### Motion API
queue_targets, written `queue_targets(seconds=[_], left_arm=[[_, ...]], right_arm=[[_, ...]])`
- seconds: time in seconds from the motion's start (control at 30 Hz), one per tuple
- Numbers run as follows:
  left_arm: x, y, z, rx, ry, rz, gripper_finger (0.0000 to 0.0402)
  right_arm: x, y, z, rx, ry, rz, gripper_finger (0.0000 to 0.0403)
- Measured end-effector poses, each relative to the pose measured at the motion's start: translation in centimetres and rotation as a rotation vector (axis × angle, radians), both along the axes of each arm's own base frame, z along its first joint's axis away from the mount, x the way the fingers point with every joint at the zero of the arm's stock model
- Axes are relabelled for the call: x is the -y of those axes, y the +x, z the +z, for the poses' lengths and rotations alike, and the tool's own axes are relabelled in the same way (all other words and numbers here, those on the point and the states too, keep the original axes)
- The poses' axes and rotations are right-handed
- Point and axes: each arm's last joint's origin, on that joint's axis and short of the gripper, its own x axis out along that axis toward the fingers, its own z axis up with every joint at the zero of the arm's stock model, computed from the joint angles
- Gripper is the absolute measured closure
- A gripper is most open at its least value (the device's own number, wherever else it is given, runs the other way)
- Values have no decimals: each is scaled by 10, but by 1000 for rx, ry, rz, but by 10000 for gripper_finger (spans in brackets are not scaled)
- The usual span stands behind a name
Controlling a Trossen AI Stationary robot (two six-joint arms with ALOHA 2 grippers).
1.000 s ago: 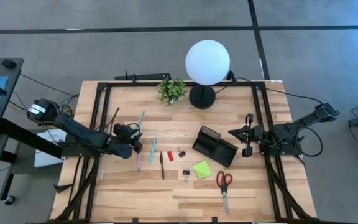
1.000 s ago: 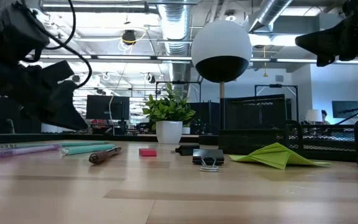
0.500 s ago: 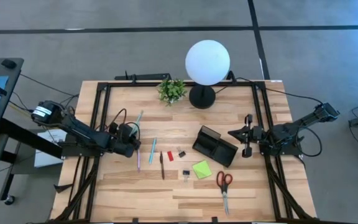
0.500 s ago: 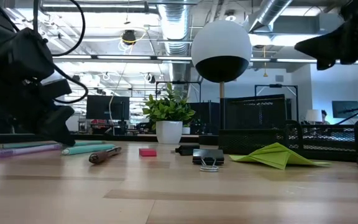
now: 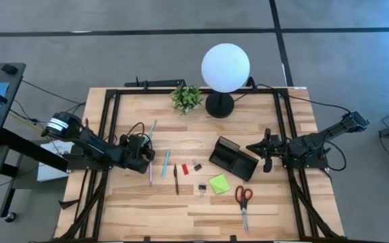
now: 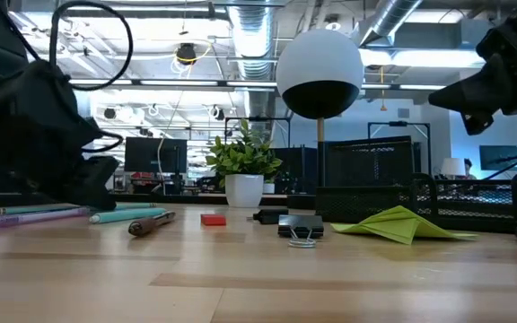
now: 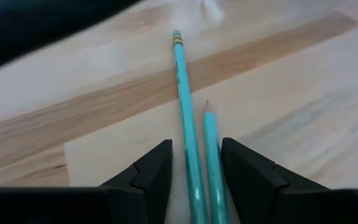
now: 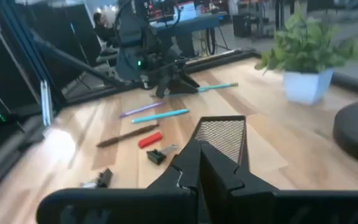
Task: Pick and place office supplies into organizer
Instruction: Put the light blue pencil into the desk organizer
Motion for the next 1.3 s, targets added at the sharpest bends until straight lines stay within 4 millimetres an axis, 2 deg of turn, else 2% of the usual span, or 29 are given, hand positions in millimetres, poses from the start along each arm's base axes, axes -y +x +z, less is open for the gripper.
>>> queue_targets(seconds=[0.27,0.43,0.6,0.8,0.97,1.07,1.1,1.3], left_arm=[[4,-1,-7,42,48,10,268],[4,-1,-7,50,45,15,302],[3,-1,-7,57,48,19,360],[5,4,-6,109,42,7,364],[10,21,0,170,26,-63,364],[18,40,8,188,0,-150,366],[19,45,11,192,2,-172,379],[23,77,31,160,66,-252,389]], right_arm=[[0,0,0,3,44,-6,403],[0,0,0,5,59,-9,403],[0,0,0,7,74,-11,403],[0,0,0,7,74,-11,403],[0,0,0,7,74,-12,403],[0,0,0,7,74,-12,403],[0,0,0,7,74,-12,403],[0,0,0,7,74,-14,403]])
